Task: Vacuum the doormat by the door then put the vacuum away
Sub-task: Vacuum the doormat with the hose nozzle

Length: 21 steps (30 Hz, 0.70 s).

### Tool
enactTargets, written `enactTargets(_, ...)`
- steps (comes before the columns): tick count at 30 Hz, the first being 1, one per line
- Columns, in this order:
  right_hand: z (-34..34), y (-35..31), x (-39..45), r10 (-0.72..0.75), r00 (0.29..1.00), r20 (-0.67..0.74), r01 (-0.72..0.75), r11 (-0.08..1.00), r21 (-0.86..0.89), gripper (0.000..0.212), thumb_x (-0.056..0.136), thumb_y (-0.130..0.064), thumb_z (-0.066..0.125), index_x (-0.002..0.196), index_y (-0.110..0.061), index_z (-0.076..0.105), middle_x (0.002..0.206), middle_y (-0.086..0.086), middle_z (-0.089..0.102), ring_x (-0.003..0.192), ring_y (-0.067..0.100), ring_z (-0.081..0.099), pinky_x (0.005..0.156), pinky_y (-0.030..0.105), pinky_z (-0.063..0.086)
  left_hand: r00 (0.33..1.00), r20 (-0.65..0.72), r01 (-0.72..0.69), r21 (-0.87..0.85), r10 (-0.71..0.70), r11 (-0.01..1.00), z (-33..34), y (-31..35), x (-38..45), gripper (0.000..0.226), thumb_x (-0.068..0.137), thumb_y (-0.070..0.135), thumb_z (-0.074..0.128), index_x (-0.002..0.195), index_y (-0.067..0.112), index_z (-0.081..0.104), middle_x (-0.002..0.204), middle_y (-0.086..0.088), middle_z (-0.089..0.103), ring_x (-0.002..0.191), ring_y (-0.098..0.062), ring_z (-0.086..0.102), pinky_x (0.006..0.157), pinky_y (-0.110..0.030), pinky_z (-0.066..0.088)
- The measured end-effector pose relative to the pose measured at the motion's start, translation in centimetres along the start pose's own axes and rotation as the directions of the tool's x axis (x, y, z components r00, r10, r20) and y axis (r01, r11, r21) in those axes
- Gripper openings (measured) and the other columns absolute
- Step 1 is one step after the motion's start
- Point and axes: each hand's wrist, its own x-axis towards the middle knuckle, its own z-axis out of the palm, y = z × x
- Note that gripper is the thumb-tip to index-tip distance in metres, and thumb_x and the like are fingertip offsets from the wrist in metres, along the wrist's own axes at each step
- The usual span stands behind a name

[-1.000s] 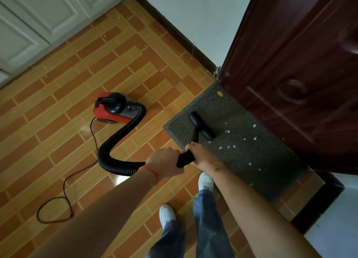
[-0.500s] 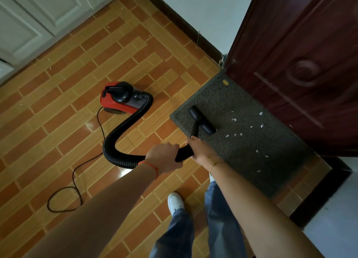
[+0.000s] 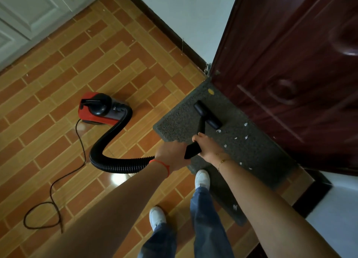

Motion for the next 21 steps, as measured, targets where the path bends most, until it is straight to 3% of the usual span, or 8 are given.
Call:
enactTargets(4, -2.7, 3.3, 0.9, -0.011, 0.999, 0.042, 0.012, 1.000, -0.019, 0.019, 0.089, -0.004, 0.056, 0.106, -0.010, 0.053, 0.129, 0.012, 0.049, 0.100, 0.034, 0.061, 0.076, 0.041, 0.052, 1.000, 0.018, 0.011, -0.039, -0.010, 0.999, -1.9, 2.5, 2.8, 0.018, 0.087, 0.038, 0.052, 0.094, 0.021, 0.055, 0.069, 0.003, 0.057, 0.061, -0.017, 0.060, 0.049, -0.027, 0.045)
enactTargets(12, -6.8, 7.5, 2.8, -0.024, 0.998, 0.055, 0.029, 0.995, -0.093, 0.027, 0.089, -0.001, 0.056, 0.115, -0.011, 0.053, 0.141, 0.012, 0.043, 0.108, 0.035, 0.060, 0.082, 0.043, 0.051, 1.000, 0.011, 0.018, -0.036, -0.017, 0.999, -5.0, 5.7, 6.6, 0.025, 0.091, 0.038, 0.049, 0.106, 0.019, 0.056, 0.078, 0.001, 0.058, 0.067, -0.019, 0.062, 0.053, -0.029, 0.049)
enactTargets(21, -8.7, 9.3, 5.9, -0.065, 0.997, 0.042, 0.069, 0.991, -0.115, 0.021, 0.089, -0.001, 0.056, 0.107, -0.012, 0.051, 0.127, 0.008, 0.051, 0.095, 0.031, 0.062, 0.062, 0.036, 0.045, 0.999, -0.021, 0.035, -0.051, -0.036, 0.998, -6.6, 6.0, 9.4, 0.031, 0.091, 0.041, 0.050, 0.111, 0.018, 0.054, 0.076, 0.002, 0.055, 0.065, -0.019, 0.060, 0.055, -0.030, 0.050)
